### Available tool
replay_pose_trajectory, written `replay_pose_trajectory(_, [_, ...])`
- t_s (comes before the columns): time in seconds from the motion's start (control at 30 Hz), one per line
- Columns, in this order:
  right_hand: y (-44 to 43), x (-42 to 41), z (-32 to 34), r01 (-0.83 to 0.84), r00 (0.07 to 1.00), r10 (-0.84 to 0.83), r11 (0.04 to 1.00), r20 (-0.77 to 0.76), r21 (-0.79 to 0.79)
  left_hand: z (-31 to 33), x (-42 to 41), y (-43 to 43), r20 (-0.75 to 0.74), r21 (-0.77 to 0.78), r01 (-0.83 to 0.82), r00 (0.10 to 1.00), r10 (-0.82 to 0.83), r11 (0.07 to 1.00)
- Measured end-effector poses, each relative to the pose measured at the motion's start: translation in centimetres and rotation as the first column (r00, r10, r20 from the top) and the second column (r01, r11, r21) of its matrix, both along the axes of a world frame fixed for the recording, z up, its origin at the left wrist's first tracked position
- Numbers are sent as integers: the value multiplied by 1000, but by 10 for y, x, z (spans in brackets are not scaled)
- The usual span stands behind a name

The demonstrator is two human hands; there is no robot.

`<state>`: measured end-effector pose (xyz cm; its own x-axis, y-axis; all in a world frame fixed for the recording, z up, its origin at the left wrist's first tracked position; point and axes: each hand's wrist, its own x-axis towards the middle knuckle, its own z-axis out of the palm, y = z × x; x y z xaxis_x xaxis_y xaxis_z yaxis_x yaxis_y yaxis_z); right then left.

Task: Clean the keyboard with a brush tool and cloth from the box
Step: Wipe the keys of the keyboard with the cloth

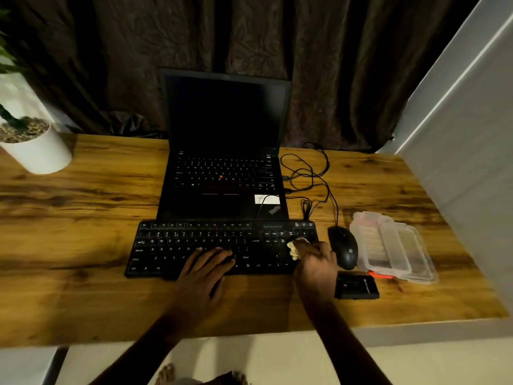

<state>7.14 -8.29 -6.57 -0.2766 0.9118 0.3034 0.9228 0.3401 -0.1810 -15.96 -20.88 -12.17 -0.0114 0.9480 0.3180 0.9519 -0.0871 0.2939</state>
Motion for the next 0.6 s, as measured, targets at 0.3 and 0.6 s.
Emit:
replay_pose_trajectory(0.3, [14,10,1,14,997,-14,1000,-78,0,-1,0,1,-5,-6,2,1000,-2,1000])
replay_pose_trajectory(0.6, [5,-32,-2,-226,974,224,971,-41,-75,1,0,1,5,37,15,1000,-15,999])
